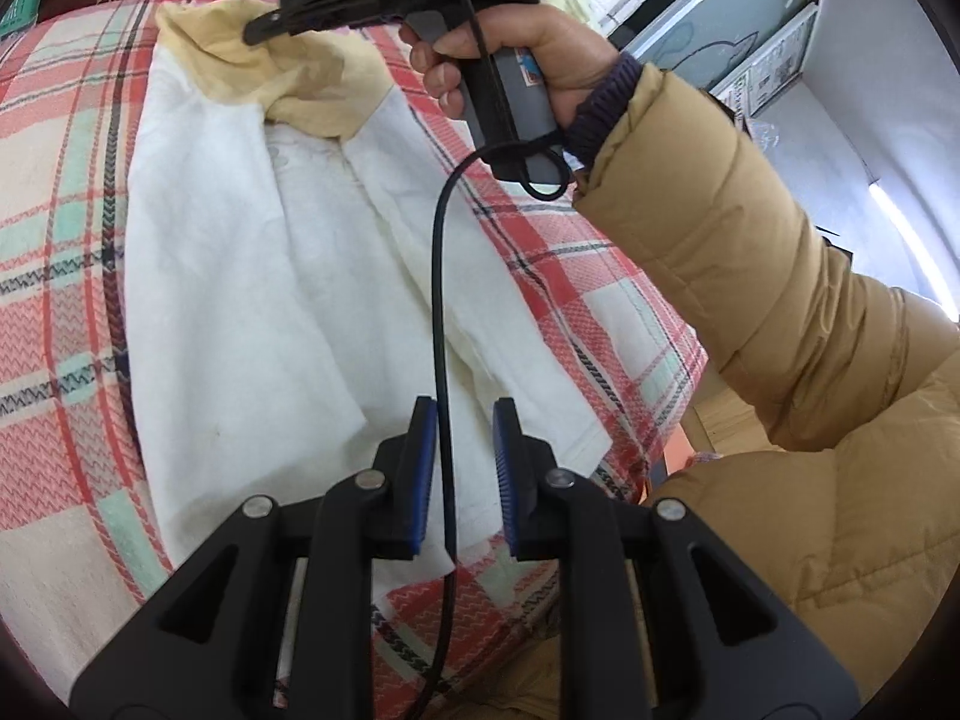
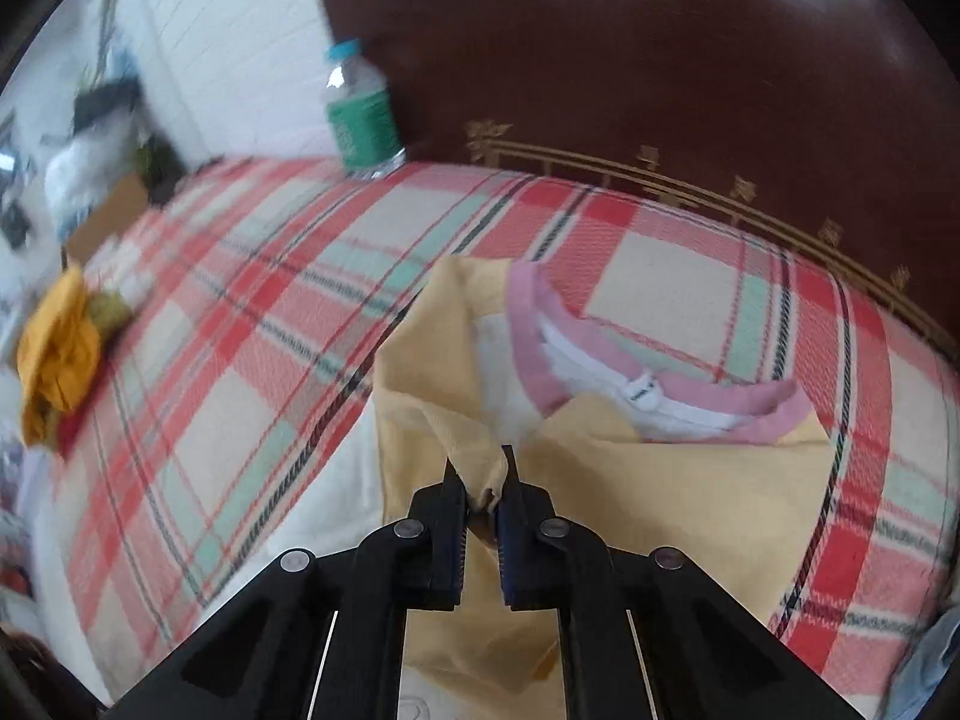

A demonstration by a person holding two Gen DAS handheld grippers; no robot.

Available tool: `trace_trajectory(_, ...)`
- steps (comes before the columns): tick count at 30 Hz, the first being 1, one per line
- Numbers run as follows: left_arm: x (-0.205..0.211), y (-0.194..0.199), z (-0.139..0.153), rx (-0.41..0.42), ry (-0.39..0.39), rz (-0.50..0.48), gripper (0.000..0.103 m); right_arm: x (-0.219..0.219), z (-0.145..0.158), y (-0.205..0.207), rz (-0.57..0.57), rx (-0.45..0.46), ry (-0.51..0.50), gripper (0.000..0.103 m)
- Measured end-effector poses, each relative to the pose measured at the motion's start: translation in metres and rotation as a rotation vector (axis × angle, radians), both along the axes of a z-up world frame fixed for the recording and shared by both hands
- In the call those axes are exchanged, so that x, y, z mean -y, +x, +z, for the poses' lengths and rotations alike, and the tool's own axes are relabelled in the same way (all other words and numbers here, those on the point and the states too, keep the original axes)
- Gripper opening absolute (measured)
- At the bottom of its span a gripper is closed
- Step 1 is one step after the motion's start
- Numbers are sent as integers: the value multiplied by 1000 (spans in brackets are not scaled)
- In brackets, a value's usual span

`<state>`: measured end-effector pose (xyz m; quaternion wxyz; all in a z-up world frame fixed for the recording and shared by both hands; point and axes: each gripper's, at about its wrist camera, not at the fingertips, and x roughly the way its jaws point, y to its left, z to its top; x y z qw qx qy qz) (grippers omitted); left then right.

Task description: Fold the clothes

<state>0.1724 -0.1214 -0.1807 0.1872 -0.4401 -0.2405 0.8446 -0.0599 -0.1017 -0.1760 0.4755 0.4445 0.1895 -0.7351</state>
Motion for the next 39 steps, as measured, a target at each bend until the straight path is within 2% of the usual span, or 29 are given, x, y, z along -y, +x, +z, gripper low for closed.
trace_trajectory(1,0,1,1,-7,7,-6,20,-5,2,-9,-38,38,-20,7)
trace_trajectory(3,1,5,4,-24,12,-16,23,-15,-3,-23,-100,87,-8,15)
trace_trajectory(4,2,7,6,-33,14,-16,33,-20,-6,-25,-124,96,4,22)
trace_trajectory(5,3,9,8,-43,16,-17,43,-25,-9,-28,-147,104,17,25)
trace_trajectory(7,6,14,13,-65,17,-10,53,-37,-7,-28,-180,108,4,27)
trace_trajectory(11,17,23,23,-97,14,30,55,-61,10,-8,-167,92,-70,41)
trace_trajectory(15,38,32,23,-86,-5,118,63,-87,18,20,-95,108,-109,44)
trace_trajectory(19,58,40,16,-71,19,205,63,-123,16,56,-28,148,-140,48)
trace_trajectory(22,67,40,6,-39,22,251,65,-153,10,80,5,181,-163,68)
trace_trajectory(26,72,39,-12,25,-4,272,65,-200,-7,112,-26,224,-169,68)
trace_trajectory(29,68,38,-16,30,-3,249,65,-226,-21,130,-59,257,-161,69)
trace_trajectory(33,56,33,-14,24,21,205,65,-236,-29,146,-53,278,-205,69)
trace_trajectory(35,48,29,-16,35,46,170,65,-236,-32,146,-65,297,-239,73)
trace_trajectory(39,40,26,-15,35,30,162,65,-236,-35,148,-68,340,-294,74)
